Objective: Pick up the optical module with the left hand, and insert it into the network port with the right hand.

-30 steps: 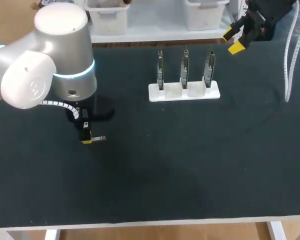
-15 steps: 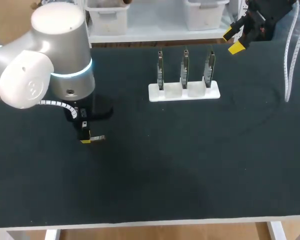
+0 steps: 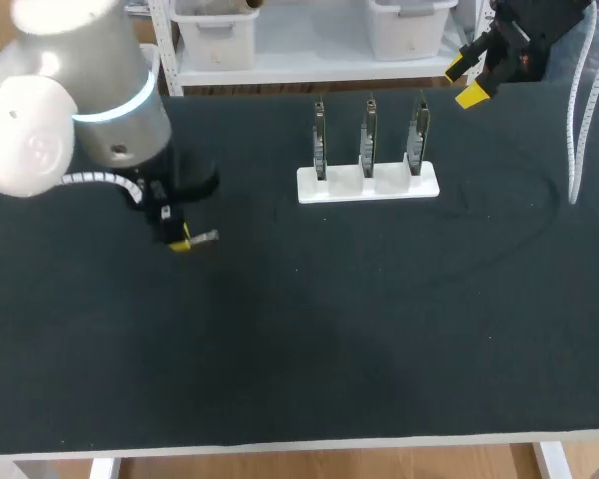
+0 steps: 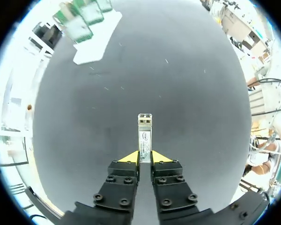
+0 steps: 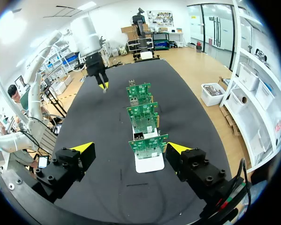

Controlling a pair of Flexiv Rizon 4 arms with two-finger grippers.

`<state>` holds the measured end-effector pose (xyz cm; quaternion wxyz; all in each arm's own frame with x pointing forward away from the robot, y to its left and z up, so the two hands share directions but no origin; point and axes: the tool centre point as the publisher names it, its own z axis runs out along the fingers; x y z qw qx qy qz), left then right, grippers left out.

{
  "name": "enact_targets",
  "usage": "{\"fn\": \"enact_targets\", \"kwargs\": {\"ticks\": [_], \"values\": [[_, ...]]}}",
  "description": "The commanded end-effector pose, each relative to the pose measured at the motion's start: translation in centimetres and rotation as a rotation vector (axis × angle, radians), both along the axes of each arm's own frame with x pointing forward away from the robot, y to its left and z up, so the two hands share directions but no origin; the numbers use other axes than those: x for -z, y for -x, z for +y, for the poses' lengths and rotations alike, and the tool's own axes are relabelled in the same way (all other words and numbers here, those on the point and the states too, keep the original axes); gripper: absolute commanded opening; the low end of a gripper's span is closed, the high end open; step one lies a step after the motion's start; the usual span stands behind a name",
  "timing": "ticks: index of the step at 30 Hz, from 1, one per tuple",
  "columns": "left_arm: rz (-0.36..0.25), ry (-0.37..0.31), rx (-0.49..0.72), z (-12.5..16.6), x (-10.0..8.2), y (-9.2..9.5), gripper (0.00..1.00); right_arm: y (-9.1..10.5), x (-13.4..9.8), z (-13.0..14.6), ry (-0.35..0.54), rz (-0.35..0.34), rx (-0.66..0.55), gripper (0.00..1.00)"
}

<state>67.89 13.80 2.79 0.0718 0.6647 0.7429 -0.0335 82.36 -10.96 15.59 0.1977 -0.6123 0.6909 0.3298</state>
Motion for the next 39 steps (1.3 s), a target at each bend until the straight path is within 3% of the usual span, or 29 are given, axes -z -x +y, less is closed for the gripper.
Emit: {"fn": "enact_targets", "kwargs": {"ticks": [1, 11, 19, 24, 27, 39], "values": [[-0.04, 0.091, -0.004, 0.3, -2.2, -1.0, 0.0, -0.8, -0.1, 0.0, -0.101, 0.431, -0.407, 1.0], [-0.174, 0.332, 0.008, -2.5, -9.7, -6.6, 0.0, -0.8, -0.1, 0.0, -0.101, 0.431, -0.407, 1.0], [-0.215, 0.522, 0.109, -6.4, -16.0, -10.1, 0.0, -0.8, -0.1, 0.0, -0.101, 0.431, -0.407, 1.0], [-0.207, 0.631, 0.2, -9.1, -18.9, -11.4, 0.0, -0.8, -0.1, 0.0, -0.101, 0.431, -0.407, 1.0], [-0.189, 0.661, 0.244, -11.0, -20.3, -12.2, 0.0, -0.8, -0.1, 0.0, -0.101, 0.431, -0.407, 1.0], [-0.018, 0.82, 0.306, -16.5, -22.0, -14.3, 0.0, -0.8, -0.1, 0.0, -0.101, 0.431, -0.407, 1.0]]}}
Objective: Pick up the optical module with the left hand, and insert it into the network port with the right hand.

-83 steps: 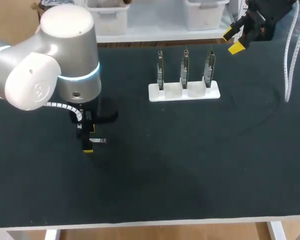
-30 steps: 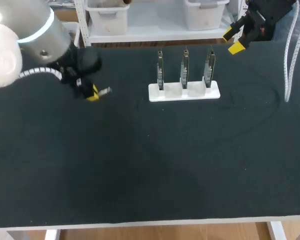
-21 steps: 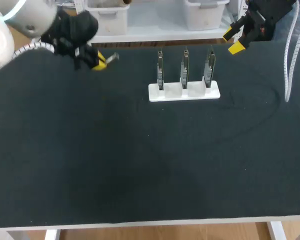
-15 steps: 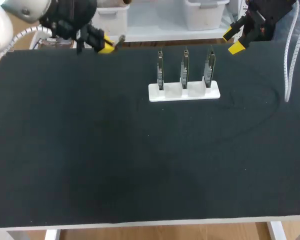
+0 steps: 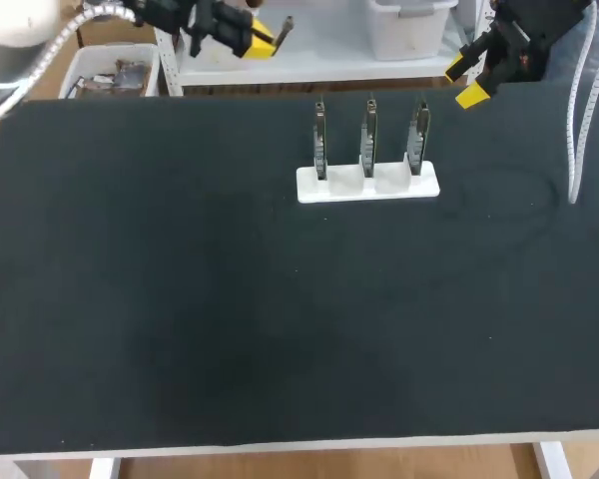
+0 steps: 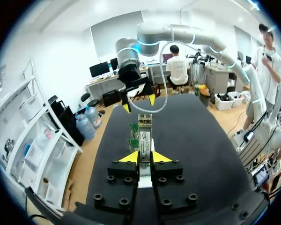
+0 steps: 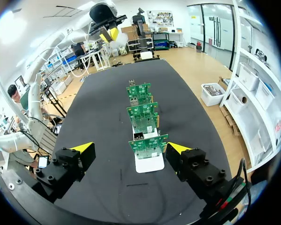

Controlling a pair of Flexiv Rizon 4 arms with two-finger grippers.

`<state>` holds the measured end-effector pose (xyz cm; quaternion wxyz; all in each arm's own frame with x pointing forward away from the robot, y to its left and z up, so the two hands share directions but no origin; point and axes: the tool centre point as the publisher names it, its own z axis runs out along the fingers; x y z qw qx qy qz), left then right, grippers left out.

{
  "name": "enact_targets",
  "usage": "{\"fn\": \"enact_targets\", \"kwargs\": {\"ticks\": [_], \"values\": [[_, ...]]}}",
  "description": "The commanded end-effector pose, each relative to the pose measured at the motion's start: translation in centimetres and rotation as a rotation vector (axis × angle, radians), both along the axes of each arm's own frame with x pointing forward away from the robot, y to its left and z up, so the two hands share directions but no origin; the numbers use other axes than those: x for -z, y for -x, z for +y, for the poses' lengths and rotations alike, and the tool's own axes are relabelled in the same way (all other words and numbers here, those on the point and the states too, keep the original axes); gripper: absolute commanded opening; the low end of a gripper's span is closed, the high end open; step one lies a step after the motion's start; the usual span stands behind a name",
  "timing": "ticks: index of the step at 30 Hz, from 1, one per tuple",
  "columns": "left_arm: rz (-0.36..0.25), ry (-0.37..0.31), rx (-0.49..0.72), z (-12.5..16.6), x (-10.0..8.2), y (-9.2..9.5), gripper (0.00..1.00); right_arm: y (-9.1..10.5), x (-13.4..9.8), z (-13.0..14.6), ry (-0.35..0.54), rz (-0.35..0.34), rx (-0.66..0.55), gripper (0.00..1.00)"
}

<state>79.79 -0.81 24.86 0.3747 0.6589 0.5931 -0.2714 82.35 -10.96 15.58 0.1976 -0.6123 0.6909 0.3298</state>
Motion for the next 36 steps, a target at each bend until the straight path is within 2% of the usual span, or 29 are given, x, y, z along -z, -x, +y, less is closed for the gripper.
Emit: {"fn": "enact_targets", "kwargs": {"ticks": [1, 7, 17, 22, 24, 26, 36], "values": [[0.104, 0.031, 0.164, -2.5, 0.0, -2.5, 0.0, -0.8, -0.1, 0.0, -0.101, 0.431, -0.407, 1.0], [0.15, 0.11, 0.268, -5.8, 0.1, -2.5, 0.0, -0.8, -0.1, 0.0, -0.101, 0.431, -0.407, 1.0], [0.184, 0.152, 0.311, -10.1, 1.2, -2.8, 0.0, -0.8, -0.1, 0.0, -0.101, 0.431, -0.407, 1.0], [0.193, 0.137, 0.297, -10.7, 2.0, -3.1, 0.0, -0.8, -0.1, 0.0, -0.101, 0.431, -0.407, 1.0], [0.184, 0.116, 0.279, -10.7, 2.1, -3.2, 0.0, -0.8, -0.1, 0.0, -0.101, 0.431, -0.407, 1.0], [0.179, 0.063, 0.24, -10.5, 2.1, -3.3, 0.0, -0.8, -0.1, 0.0, -0.101, 0.431, -0.407, 1.0], [0.179, 0.063, 0.24, -10.5, 2.1, -3.3, 0.0, -0.8, -0.1, 0.0, -0.101, 0.431, -0.407, 1.0]]}}
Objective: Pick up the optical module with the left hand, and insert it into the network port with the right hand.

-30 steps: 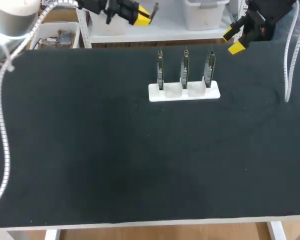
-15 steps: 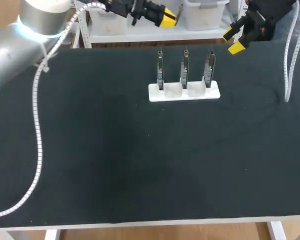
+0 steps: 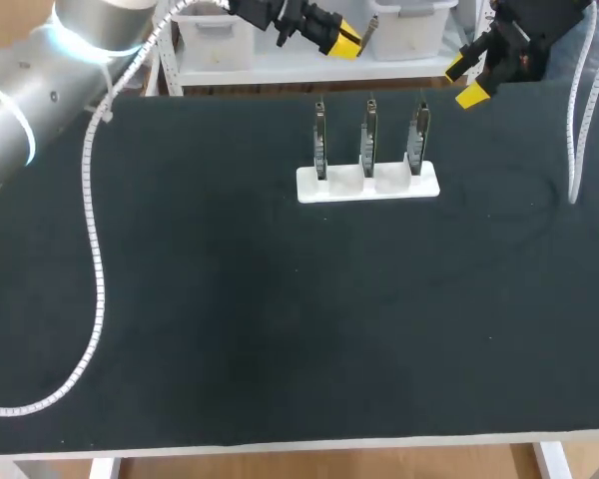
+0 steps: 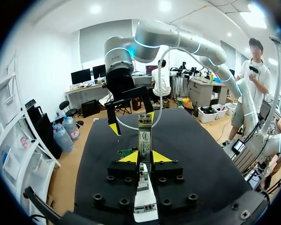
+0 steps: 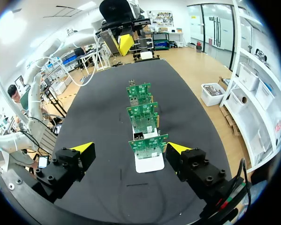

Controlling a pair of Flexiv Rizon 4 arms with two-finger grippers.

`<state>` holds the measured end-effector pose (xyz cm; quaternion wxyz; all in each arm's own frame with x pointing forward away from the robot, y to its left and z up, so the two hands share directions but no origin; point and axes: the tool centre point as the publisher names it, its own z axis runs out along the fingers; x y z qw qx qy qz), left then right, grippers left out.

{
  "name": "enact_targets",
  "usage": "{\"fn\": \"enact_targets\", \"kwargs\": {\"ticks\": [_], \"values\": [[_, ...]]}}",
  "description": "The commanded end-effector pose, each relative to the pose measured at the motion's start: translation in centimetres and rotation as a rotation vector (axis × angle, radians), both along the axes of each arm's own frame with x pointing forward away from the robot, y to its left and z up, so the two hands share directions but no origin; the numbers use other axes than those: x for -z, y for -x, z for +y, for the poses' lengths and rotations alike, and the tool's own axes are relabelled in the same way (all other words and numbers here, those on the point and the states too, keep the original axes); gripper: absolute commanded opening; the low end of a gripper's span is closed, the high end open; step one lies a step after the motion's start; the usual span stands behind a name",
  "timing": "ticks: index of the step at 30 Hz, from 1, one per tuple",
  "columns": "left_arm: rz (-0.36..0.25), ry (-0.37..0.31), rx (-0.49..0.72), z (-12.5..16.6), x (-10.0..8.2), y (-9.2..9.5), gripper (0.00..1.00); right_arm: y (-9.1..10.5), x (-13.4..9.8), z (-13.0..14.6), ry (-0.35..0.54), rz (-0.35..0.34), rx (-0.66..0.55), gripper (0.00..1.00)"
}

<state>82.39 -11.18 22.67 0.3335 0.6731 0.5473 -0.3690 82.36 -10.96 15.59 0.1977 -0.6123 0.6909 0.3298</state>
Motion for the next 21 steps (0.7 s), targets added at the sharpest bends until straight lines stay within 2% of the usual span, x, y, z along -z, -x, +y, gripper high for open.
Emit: {"fn": "enact_targets", "kwargs": {"ticks": [1, 6, 8, 10, 15, 17, 21], "values": [[0.04, -0.012, 0.069, -0.1, 0.0, -0.7, 0.0, -0.8, -0.1, 0.0, -0.101, 0.431, -0.407, 1.0], [0.04, -0.012, 0.069, -0.1, 0.0, -0.7, 0.0, -0.8, -0.1, 0.0, -0.101, 0.431, -0.407, 1.0], [0.049, -0.03, 0.01, 1.1, 0.8, -0.2, 0.0, -0.8, -0.1, 0.0, -0.101, 0.431, -0.407, 1.0], [0.042, -0.021, -0.036, 1.7, 0.7, 0.0, 0.0, -0.8, -0.1, 0.0, -0.101, 0.431, -0.407, 1.0], [0.004, 0.053, -0.075, 1.3, -0.1, 0.5, 0.0, -0.8, -0.1, 0.0, -0.101, 0.431, -0.407, 1.0], [0.007, 0.09, -0.08, 0.9, -0.1, 0.7, 0.0, -0.8, -0.1, 0.0, -0.101, 0.431, -0.407, 1.0], [-0.002, 0.101, -0.112, 0.3, 0.0, 1.3, 0.0, -0.8, -0.1, 0.0, -0.101, 0.431, -0.407, 1.0]]}}
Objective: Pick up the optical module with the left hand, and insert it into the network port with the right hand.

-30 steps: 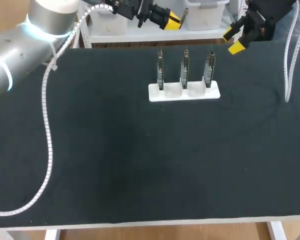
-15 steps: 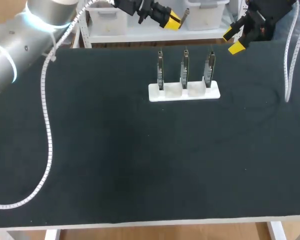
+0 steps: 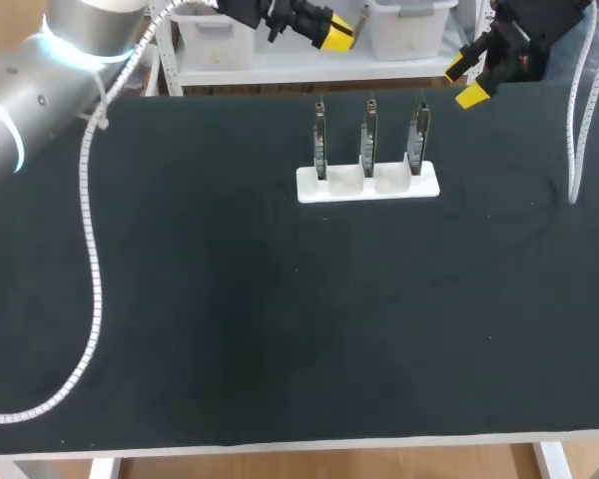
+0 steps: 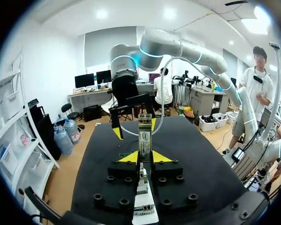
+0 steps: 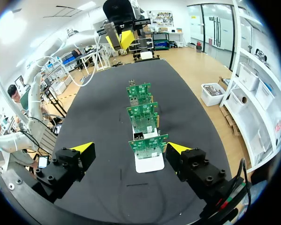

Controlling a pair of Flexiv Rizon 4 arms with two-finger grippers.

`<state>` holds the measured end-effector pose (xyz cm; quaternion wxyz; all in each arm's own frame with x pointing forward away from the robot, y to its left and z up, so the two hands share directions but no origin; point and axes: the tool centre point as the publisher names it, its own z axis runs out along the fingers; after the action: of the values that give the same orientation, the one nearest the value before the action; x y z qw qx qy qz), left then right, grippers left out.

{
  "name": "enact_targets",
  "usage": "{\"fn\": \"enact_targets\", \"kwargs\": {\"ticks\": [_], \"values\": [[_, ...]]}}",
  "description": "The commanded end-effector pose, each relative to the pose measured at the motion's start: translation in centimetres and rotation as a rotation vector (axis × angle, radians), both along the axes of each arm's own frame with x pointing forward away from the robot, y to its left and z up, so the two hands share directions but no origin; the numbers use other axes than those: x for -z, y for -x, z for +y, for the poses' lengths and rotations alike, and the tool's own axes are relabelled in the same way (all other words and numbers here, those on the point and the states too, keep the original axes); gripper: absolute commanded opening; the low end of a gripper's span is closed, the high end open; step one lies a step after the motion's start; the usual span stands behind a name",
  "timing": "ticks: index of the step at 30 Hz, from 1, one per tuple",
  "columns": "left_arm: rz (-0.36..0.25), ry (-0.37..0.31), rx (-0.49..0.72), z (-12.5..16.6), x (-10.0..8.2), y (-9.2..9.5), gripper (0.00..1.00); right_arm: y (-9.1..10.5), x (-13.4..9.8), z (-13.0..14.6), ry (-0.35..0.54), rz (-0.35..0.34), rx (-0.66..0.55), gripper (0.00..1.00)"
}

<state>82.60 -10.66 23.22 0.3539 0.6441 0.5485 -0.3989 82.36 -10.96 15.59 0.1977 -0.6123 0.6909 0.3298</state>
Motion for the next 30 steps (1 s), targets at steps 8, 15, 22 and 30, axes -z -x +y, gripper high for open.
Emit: {"fn": "enact_targets", "kwargs": {"ticks": [8, 15, 22, 30], "values": [[-0.058, 0.029, -0.172, -1.1, 1.6, 2.4, 0.0, -0.8, -0.1, 0.0, -0.101, 0.431, -0.407, 1.0], [-0.066, 0.103, -0.24, -2.1, 2.3, 2.6, 0.0, -0.8, -0.1, 0.0, -0.101, 0.431, -0.407, 1.0], [-0.089, 0.134, -0.327, -3.4, 2.8, 2.4, 0.0, -0.8, -0.1, 0.0, -0.101, 0.431, -0.407, 1.0], [-0.123, 0.155, -0.413, -4.6, 2.5, 1.6, 0.0, -0.8, -0.1, 0.0, -0.101, 0.431, -0.407, 1.0]]}}
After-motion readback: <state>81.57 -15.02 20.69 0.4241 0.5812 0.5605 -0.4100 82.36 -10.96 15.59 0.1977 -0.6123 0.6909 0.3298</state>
